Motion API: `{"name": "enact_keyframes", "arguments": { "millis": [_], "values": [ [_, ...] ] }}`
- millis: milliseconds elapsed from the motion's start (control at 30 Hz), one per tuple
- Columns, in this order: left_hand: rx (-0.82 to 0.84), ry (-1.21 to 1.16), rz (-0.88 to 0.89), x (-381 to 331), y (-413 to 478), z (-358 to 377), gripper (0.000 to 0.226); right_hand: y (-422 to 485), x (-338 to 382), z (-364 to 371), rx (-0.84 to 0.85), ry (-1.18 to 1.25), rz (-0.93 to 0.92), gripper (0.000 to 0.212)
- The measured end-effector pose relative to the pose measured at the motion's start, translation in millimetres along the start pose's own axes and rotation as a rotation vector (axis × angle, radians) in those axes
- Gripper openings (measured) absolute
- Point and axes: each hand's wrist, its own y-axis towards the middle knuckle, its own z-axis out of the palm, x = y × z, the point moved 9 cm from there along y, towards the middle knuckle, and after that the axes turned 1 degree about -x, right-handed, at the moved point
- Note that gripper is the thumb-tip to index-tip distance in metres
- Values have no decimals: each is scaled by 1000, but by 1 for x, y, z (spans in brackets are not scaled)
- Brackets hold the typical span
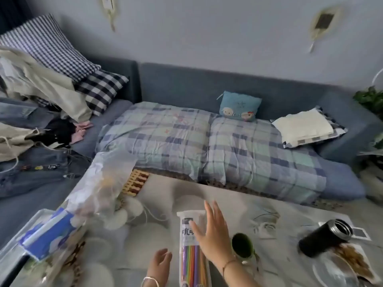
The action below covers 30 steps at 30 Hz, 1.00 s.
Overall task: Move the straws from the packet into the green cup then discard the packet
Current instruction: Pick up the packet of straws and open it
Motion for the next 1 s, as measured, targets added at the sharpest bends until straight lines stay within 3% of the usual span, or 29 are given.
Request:
{"name": "enact_keyframes", "arguments": {
  "millis": [167,367,533,700,800,933,1000],
  "values": [
    [13,6,32,59,85,24,39,9,-77,136,123,7,118,100],
    [125,-136,151,78,138,64,27,35,-121,201,49,-5,46,71],
    [189,-36,271,68,151,90,50,39,-128,210,-97,14,-32,78],
    [264,-104,344,59,135,102,50,37,-133,210,-129,164,-76,73],
    [305,-245,370,69,120,105,85,17,-130,206,-148,381,-84,73],
    [466,-402,393,76,53,100,70,-42,-108,186,-199,490,-190,58],
    [498,-401,490,69,10,83,64,-80,-90,164,-219,571,-237,56]
  ]
}}
